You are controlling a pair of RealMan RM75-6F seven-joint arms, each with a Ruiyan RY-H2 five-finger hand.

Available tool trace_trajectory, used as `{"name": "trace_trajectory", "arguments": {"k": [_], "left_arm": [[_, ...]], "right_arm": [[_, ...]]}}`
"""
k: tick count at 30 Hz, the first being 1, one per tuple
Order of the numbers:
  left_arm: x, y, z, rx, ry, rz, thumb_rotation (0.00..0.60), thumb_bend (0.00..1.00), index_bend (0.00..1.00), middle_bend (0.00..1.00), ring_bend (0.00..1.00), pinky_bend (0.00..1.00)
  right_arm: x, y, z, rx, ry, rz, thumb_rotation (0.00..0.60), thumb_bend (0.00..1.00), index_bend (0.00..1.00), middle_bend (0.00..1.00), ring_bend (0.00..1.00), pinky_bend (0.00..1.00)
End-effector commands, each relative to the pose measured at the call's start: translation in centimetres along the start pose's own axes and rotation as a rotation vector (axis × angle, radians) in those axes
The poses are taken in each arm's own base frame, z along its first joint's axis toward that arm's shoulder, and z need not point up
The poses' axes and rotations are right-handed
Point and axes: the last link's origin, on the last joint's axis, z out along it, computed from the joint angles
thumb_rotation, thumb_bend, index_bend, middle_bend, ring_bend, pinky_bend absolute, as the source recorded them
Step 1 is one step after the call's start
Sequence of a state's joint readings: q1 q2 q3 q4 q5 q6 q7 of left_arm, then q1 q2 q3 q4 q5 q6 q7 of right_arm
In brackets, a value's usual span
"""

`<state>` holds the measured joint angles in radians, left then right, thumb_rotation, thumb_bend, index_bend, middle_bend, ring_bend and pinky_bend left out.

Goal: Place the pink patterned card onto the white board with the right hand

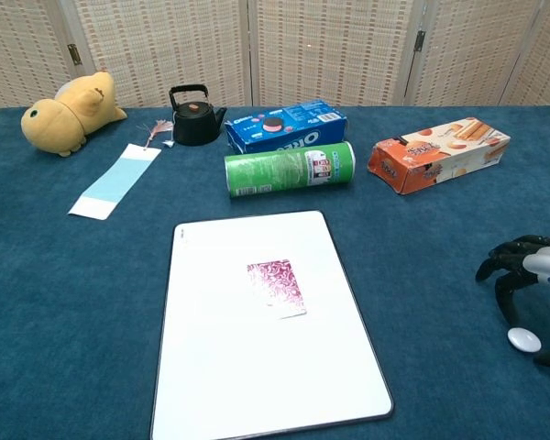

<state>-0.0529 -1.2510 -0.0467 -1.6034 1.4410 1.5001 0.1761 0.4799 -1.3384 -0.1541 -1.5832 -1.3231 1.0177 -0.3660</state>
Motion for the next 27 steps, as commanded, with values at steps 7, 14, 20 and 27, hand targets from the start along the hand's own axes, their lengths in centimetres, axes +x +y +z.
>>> {"name": "trace_trajectory", "arguments": {"k": [7, 14, 20, 27], "left_arm": [[-0.07, 0.04, 0.08, -0.002, -0.001, 0.0, 0.6, 0.44, 0.27, 0.06, 0.1, 0.0], [-0.05, -0.01, 0.08, -0.001, -0.001, 0.0, 0.6, 0.44, 0.26, 0.06, 0.1, 0.0], [-0.05, -0.08, 0.09, 0.0, -0.002, 0.0, 0.6, 0.44, 0.27, 0.06, 0.1, 0.0], [-0.07, -0.16, 0.04, 0.002, -0.002, -0.001, 0.6, 0.45, 0.27, 0.06, 0.1, 0.0]], "right_arm": [[-0.11, 0.06, 0.1, -0.01, -0.012, 0.001, 0.547, 0.27, 0.48, 0.2, 0.07, 0.03], [0.06, -0.04, 0.22, -0.011, -0.018, -0.003, 0.548, 0.27, 0.49, 0.2, 0.07, 0.03], [0.11, -0.1, 0.23, -0.014, -0.025, -0.005, 0.546, 0.32, 0.5, 0.2, 0.07, 0.03], [0.45, -0.29, 0.32, -0.013, -0.018, -0.001, 0.547, 0.36, 0.51, 0.21, 0.07, 0.03]]}}
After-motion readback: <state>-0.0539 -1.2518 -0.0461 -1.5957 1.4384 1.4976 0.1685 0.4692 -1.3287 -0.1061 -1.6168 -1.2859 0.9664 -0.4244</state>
